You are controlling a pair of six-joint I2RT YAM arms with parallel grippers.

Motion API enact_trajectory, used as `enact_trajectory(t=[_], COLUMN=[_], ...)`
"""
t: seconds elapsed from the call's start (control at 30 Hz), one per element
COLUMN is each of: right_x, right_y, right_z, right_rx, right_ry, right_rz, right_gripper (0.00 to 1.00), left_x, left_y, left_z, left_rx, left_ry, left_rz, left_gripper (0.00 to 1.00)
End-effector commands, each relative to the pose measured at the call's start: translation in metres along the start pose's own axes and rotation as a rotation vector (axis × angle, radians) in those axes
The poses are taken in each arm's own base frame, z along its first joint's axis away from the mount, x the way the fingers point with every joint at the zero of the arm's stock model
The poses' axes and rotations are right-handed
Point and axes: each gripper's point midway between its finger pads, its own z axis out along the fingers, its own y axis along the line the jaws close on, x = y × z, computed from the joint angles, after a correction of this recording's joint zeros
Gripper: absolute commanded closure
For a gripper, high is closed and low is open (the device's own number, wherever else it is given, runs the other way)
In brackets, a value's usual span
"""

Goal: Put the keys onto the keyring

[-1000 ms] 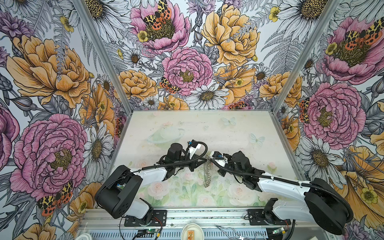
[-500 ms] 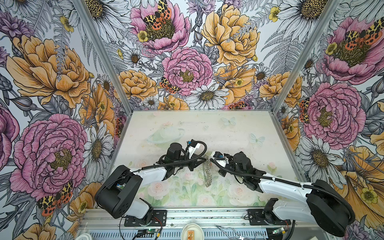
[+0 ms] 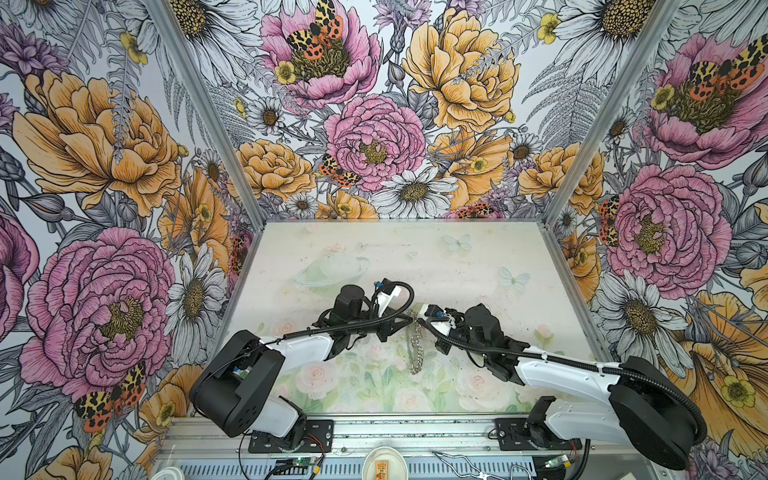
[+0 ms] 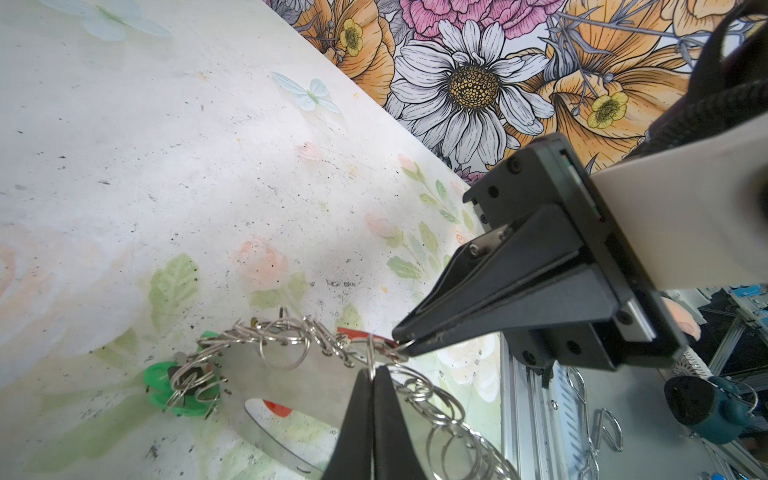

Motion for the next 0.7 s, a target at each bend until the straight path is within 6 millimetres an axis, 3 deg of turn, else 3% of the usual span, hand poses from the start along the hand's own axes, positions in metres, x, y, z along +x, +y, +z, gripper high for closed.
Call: enact_trajectory(t=[0.0, 0.67], right_x=[-0.0123, -0.0156], right_y=[-0.0027, -0.0058], right_z=[0.0016, 0.004], right_rx=[0.014, 0.024], right_ry=[-0.035, -0.039], right_rz=[-0.029, -0.038], right_gripper=[1.0, 1.0], left_x=[-0.0148, -0.0161], left_y=[-0.0088, -0.0104], left_z=[0.0019, 0.0024], left_rx=[0.043, 0.05], left_ry=[-0.024, -0.022], left_rz=[0.045, 0.046], left_gripper=[1.0, 1.0])
